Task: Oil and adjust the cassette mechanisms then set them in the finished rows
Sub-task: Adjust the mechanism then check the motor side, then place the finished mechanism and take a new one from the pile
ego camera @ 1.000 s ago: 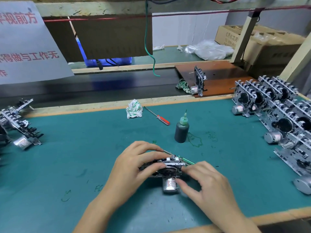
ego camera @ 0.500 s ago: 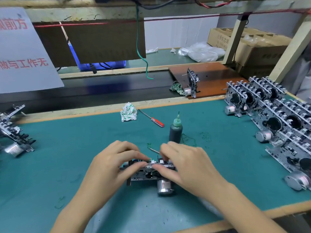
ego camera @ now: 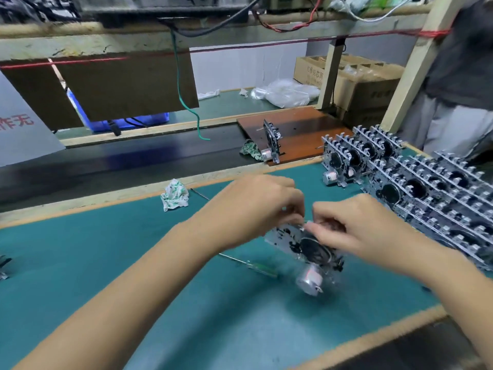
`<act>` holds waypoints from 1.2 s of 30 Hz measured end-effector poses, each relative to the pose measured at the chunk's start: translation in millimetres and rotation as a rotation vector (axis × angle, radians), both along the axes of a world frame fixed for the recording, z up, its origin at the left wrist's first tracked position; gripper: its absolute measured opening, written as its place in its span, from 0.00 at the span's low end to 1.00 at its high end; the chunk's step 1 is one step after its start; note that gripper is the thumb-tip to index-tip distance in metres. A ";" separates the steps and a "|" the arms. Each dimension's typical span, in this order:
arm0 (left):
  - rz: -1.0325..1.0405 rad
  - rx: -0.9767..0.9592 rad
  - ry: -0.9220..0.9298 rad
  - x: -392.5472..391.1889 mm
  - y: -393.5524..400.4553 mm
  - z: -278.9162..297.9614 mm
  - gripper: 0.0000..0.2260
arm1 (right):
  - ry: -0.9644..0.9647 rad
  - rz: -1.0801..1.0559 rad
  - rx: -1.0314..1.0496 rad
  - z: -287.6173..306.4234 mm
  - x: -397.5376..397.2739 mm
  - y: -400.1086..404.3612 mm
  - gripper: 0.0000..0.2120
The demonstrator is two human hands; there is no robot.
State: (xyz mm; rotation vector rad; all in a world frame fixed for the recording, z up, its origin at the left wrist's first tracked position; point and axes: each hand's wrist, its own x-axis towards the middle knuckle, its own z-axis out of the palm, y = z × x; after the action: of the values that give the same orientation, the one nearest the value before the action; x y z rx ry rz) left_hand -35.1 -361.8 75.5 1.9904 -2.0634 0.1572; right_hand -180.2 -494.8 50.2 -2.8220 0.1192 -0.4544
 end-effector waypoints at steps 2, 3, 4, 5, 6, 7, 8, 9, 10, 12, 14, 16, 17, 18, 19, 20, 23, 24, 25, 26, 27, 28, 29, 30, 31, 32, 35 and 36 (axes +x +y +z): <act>0.008 -0.001 -0.052 1.6 -41.2 1.9 0.07 | 0.033 -0.080 0.030 3.3 -2.5 -28.9 0.18; 0.022 -0.011 -0.100 0.8 -61.4 2.8 0.08 | 0.030 -0.120 0.033 2.8 -2.8 -42.9 0.17; 0.039 -0.023 -0.136 -0.7 -80.5 3.1 0.09 | 0.020 -0.165 0.027 1.4 -2.5 -56.5 0.16; 0.049 -0.037 -0.155 -2.2 -98.3 1.9 0.09 | 0.011 -0.210 0.014 -0.8 -1.7 -69.3 0.16; 0.058 -0.037 -0.163 -3.3 -114.0 -0.6 0.09 | 0.010 -0.258 -0.005 -3.6 0.0 -81.4 0.15; 0.061 -0.026 -0.169 -5.5 -127.8 -3.5 0.10 | 0.017 -0.307 -0.036 -6.1 0.7 -93.3 0.15; 0.056 -0.010 -0.178 -7.9 -139.5 -7.1 0.11 | 0.031 -0.352 -0.078 -8.9 1.7 -103.8 0.14; 0.043 0.004 -0.187 -10.5 -149.0 -11.3 0.12 | 0.048 -0.392 -0.124 -11.7 2.7 -113.1 0.12; 0.028 0.024 -0.193 -13.0 -157.2 -15.7 0.13 | 0.069 -0.425 -0.165 -14.6 3.3 -120.7 0.11; 0.011 0.095 -0.186 -16.2 -168.6 -25.0 0.14 | 0.107 -0.484 -0.247 -21.1 3.7 -130.6 0.09; -0.004 0.171 -0.176 -19.2 -175.7 -35.3 0.17 | 0.122 -0.527 -0.322 -27.7 0.3 -136.0 0.09; -0.006 0.249 -0.137 -21.9 -178.3 -45.2 0.24 | 0.128 -0.568 -0.344 -31.7 -4.1 -139.6 0.09; -0.001 0.288 -0.120 -23.2 -178.5 -49.6 0.28 | 0.137 -0.589 -0.355 -32.1 -5.5 -140.4 0.09; 0.005 0.319 -0.113 -24.4 -178.4 -53.0 0.30 | 0.149 -0.606 -0.384 -31.6 -5.4 -140.4 0.09; 0.015 0.340 -0.113 -25.2 -177.5 -55.2 0.32 | 0.161 -0.618 -0.433 -30.0 -3.7 -139.3 0.09; 0.024 0.353 -0.111 -25.7 -176.5 -56.3 0.33 | 0.167 -0.629 -0.483 -27.6 -1.7 -136.6 0.09; 0.051 0.330 -0.072 -24.7 -165.2 -50.4 0.35 | 0.103 -0.639 -0.513 -17.0 1.8 -117.0 0.12; 0.065 0.278 -0.030 -23.6 -157.2 -47.1 0.34 | 0.020 -0.618 -0.471 -14.0 1.2 -106.3 0.11; 0.081 0.204 0.016 -22.1 -145.9 -43.6 0.32 | -0.091 -0.577 -0.399 -11.9 -0.3 -92.7 0.10; 0.092 0.112 0.055 -20.7 -131.5 -41.3 0.28 | -0.195 -0.522 -0.298 -11.2 -2.9 -77.3 0.08; 0.106 0.020 0.085 -18.0 -112.1 -40.3 0.23 | -0.257 -0.454 -0.179 -10.9 -3.9 -59.7 0.06; 0.124 -0.048 0.116 -15.0 -89.9 -41.1 0.18 | -0.267 -0.387 -0.061 -11.1 -4.4 -40.9 0.07; 0.159 -0.084 0.157 -11.2 -63.7 -43.9 0.14 | -0.244 -0.320 0.035 -12.3 -2.3 -21.8 0.07; 0.203 -0.101 0.198 -7.4 -36.5 -47.9 0.11 | -0.202 -0.263 0.090 -14.9 1.4 -4.7 0.08; 0.247 -0.108 0.232 -3.6 -11.4 -52.2 0.10 | -0.148 -0.220 0.099 -18.3 6.3 9.7 0.09; 0.304 -0.119 0.258 1.6 15.5 -58.4 0.09 | -0.079 -0.169 0.078 -23.0 14.9 24.3 0.10; 0.518 -0.129 0.348 16.1 90.7 -77.2 0.10 | 0.087 0.053 -0.037 -39.5 44.9 66.0 0.12; 0.575 -0.131 0.375 19.8 111.7 -82.1 0.10 | 0.118 0.124 -0.065 -42.3 55.2 78.5 0.12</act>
State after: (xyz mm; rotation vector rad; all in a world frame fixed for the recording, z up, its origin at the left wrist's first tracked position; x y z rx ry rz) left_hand -15.2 -250.1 -6.6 2.2643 -1.1954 0.0226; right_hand -125.0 -416.2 7.9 -2.8980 -0.0478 -0.2693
